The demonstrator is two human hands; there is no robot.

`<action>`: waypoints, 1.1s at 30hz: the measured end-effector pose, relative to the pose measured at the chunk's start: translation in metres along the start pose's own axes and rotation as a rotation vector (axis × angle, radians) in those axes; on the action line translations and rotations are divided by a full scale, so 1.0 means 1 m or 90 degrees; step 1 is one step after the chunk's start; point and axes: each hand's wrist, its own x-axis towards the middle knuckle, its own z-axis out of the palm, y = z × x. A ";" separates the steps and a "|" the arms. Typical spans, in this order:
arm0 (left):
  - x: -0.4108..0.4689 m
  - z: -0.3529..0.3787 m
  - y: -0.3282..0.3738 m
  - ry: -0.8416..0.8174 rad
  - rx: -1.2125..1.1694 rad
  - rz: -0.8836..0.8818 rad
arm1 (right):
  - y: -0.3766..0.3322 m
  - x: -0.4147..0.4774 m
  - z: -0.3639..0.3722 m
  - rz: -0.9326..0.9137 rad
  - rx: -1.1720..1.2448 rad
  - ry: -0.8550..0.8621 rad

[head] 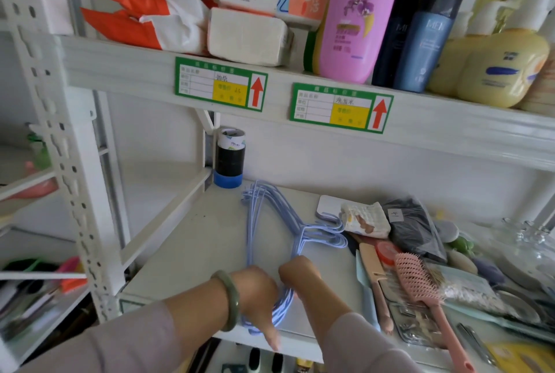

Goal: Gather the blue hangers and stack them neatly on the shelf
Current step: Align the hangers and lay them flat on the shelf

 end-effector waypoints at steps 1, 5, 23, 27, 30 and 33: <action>-0.001 -0.001 0.003 -0.006 0.032 0.004 | 0.000 0.001 0.000 -0.003 0.008 -0.005; -0.007 0.003 0.017 0.024 0.170 -0.019 | 0.000 -0.003 0.002 -0.001 0.064 -0.031; 0.011 0.028 -0.011 0.178 0.170 -0.005 | -0.009 0.002 0.007 0.034 0.051 -0.032; 0.016 0.031 -0.024 0.186 0.135 -0.011 | -0.017 0.008 0.009 0.025 0.051 -0.027; 0.020 0.036 -0.023 0.218 0.115 -0.031 | -0.019 0.011 0.006 0.027 0.009 -0.001; 0.025 0.042 -0.022 0.230 0.077 -0.052 | -0.021 0.012 0.005 0.030 -0.006 0.002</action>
